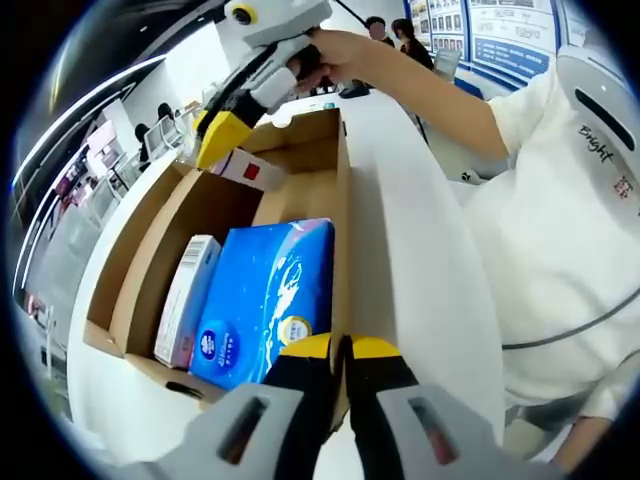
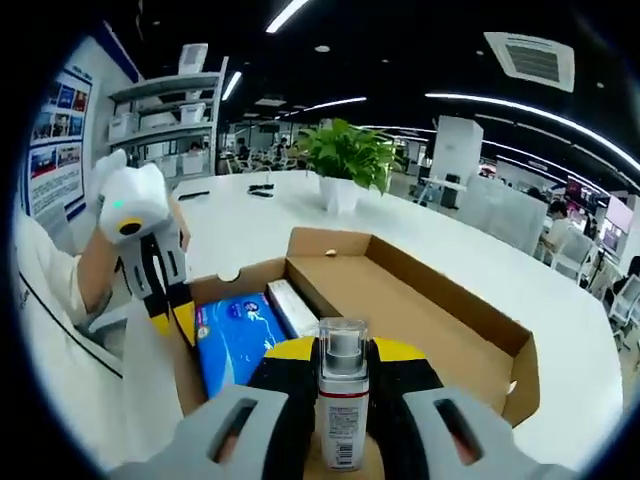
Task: Operate the shoe box by opening the lid, removing the specified soft item, and placing it in the target area until the item is outside and the box remains undamaged.
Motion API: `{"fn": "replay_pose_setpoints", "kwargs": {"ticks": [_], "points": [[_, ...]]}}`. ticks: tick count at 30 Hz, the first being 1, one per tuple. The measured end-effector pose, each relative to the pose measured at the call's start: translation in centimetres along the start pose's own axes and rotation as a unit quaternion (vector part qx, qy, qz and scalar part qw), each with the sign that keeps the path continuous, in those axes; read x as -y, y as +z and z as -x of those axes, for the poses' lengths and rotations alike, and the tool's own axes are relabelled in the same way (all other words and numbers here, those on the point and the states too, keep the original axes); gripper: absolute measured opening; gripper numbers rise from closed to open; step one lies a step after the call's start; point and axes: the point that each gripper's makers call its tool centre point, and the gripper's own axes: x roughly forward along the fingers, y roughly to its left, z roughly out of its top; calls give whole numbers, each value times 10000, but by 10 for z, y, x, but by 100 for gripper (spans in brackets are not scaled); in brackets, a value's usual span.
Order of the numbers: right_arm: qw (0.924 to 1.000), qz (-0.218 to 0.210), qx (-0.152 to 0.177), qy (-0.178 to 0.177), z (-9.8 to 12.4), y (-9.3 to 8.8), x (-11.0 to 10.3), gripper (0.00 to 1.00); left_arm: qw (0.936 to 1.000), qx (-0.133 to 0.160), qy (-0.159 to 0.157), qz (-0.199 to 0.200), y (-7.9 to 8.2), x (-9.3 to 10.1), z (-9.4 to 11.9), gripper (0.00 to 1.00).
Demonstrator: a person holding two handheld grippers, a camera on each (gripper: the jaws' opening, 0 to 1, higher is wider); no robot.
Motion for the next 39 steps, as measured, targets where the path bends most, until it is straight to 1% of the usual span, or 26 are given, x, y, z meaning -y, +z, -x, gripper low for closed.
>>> {"fn": "replay_pose_setpoints", "kwargs": {"ticks": [1,3,4,7,10,13,14,15,16,17,19,21,23,24,25,26,27,29,32,36,39], "points": [[9999,38,117,-67,3,2,0,18,10000,7,0,-9,0,0,0,3],[9997,27,194,-116,6,4,0,18,10000,9,-6,-19,0,0,0,3],[9991,-114,326,-252,9,7,4,18,10000,6,-9,-16,0,0,0,3],[9961,-180,644,-579,18,14,18,18,10000,9,6,-21,0,0,0,4],[9961,-112,684,-548,22,15,16,18,10000,14,11,-18,0,0,0,4],[9945,100,822,-639,24,16,14,18,10000,9,9,-12,0,0,0,4],[9918,275,1014,-727,26,22,16,18,10000,11,9,-9,0,0,0,4],[9919,290,1010,-713,26,21,16,18,10000,11,9,-10,0,0,0,4],[9927,220,965,-689,27,18,16,18,10000,13,11,-13,0,0,0,4],[9914,-73,1049,-778,29,19,22,18,10000,15,13,-13,0,0,0,4],[9910,-159,1109,-728,31,20,23,18,10000,15,18,-16,0,0,0,4],[9878,-223,1302,-830,37,23,27,18,10000,18,17,-19,0,0,0,4],[9832,-418,1435,-1043,43,24,35,18,10000,19,13,-12,0,0,0,4],[9814,-567,1474,-1091,46,23,38,18,10000,18,11,-10,0,0,0,4],[9808,-762,1413,-1103,47,19,39,18,10000,18,10,-8,0,0,0,4],[9798,-841,1408,-1143,49,18,42,18,10000,17,12,-9,0,0,0,4],[9782,-830,1494,-1178,52,18,44,18,10000,16,13,-10,0,0,0,4],[9753,-973,1589,-1184,57,18,46,18,10000,15,17,-10,0,0,0,4],[9783,-1008,1490,-1023,57,14,44,18,10000,12,16,-6,0,0,0,4],[9764,-1008,1614,-1018,60,16,42,18,10000,17,17,-8,0,0,0,4],[9761,-813,1729,-1037,64,21,40,18,10000,22,22,-8,0,0,0,4]]}}
